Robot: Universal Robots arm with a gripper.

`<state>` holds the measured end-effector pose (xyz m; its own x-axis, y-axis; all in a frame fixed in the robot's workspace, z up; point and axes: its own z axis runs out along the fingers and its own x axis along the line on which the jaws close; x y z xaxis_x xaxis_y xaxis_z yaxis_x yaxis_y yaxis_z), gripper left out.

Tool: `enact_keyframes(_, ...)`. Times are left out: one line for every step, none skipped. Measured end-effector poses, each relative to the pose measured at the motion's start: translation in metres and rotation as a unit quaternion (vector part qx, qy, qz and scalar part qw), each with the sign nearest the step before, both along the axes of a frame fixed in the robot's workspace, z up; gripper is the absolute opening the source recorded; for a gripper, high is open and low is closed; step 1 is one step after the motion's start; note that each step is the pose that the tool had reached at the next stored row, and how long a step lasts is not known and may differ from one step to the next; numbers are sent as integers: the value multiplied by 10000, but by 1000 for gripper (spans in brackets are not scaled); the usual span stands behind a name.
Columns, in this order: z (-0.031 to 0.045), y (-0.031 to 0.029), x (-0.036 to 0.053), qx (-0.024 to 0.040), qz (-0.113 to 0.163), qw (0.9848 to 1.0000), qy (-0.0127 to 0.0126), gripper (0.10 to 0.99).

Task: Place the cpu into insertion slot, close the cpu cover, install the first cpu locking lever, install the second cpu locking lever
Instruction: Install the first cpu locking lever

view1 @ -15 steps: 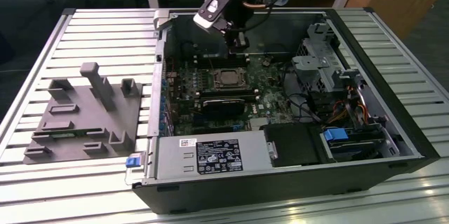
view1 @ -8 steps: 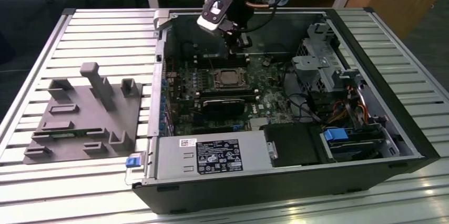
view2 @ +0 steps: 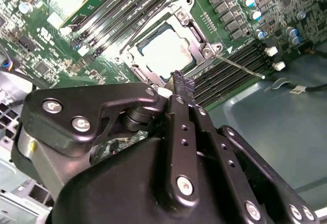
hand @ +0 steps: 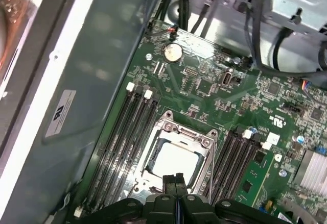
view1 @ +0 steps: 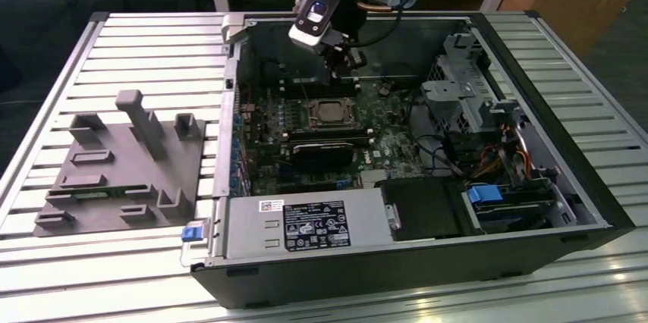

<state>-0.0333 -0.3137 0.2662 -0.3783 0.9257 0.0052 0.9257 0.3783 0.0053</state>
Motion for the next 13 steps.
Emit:
enact_keyframes(0,0,0,0,46,10000,0,118)
enact_keyframes(0,0,0,0,92,10000,0,118)
enact_keyframes(0,-1,0,0,139,9999,0,118)
enact_keyframes(0,-1,0,0,188,9998,0,118)
enact_keyframes(0,-1,0,0,242,9997,0,118)
enact_keyframes(0,-1,0,0,287,9996,0,118)
enact_keyframes(0,-1,0,0,329,9995,0,118)
enact_keyframes(0,-1,0,0,371,9993,0,118)
enact_keyframes(0,-1,0,0,409,9992,0,118)
enact_keyframes(0,-1,0,0,443,9990,0,118)
enact_keyframes(0,-1,0,0,474,9989,0,118)
enact_keyframes(0,-1,0,0,509,9987,0,118)
enact_keyframes(0,-1,0,0,545,9985,0,118)
